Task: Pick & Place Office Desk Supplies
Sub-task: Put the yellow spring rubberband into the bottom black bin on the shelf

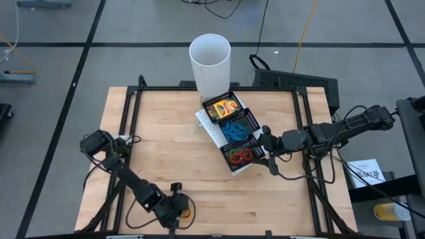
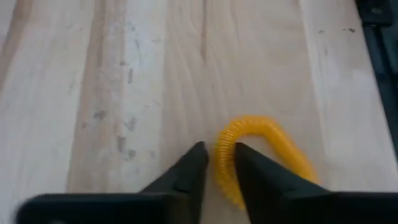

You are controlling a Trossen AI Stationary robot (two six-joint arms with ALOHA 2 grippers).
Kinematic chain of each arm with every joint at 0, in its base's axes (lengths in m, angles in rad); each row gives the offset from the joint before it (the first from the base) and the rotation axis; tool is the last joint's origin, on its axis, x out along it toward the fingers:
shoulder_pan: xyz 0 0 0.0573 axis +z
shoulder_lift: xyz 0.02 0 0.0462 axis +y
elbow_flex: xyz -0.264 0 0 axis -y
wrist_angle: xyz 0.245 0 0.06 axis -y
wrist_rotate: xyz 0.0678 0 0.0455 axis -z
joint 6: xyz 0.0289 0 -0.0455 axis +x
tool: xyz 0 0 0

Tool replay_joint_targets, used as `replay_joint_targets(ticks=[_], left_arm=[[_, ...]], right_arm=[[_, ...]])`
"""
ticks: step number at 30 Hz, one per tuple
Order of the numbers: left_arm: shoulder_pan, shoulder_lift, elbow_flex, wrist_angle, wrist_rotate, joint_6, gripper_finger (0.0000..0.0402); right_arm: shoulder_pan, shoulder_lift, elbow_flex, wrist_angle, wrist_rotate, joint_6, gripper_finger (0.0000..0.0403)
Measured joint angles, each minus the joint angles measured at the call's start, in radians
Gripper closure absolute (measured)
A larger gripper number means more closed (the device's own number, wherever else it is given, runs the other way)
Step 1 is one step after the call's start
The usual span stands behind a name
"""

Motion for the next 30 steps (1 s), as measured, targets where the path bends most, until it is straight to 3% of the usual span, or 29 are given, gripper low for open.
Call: replay_joint_targets(ticks=[5,9,11,19,26,30], left_arm=[[0.015,-0.001,-0.001,0.002,-0.026,0.01,0.0384],[0.034,-0.042,-0.006,0.0,-0.061,0.052,0.0376],[0.053,-0.094,-0.014,-0.043,-0.129,0.091,0.0378],[0.123,-0.427,-0.012,-0.176,-0.344,0.212,0.039],[0.173,-0.617,-0.009,-0.018,-0.451,0.507,0.0391],[0.226,-0.629,-0.006,0.198,-0.404,0.745,0.0394]], right_arm=[[0.0,0.0,0.0,0.0,0.0,0.0,0.014],[0.0,0.0,0.0,0.0,0.0,0.0,0.0144],[0.0,0.0,0.0,0.001,0.0,0.0,0.0144],[0.0,0.001,-0.001,0.057,0.0,-0.018,0.0145],[0.0,0.008,-0.001,0.115,0.0,-0.027,0.0145],[0.0,0.027,-0.001,0.181,0.0,-0.051,0.0145]])
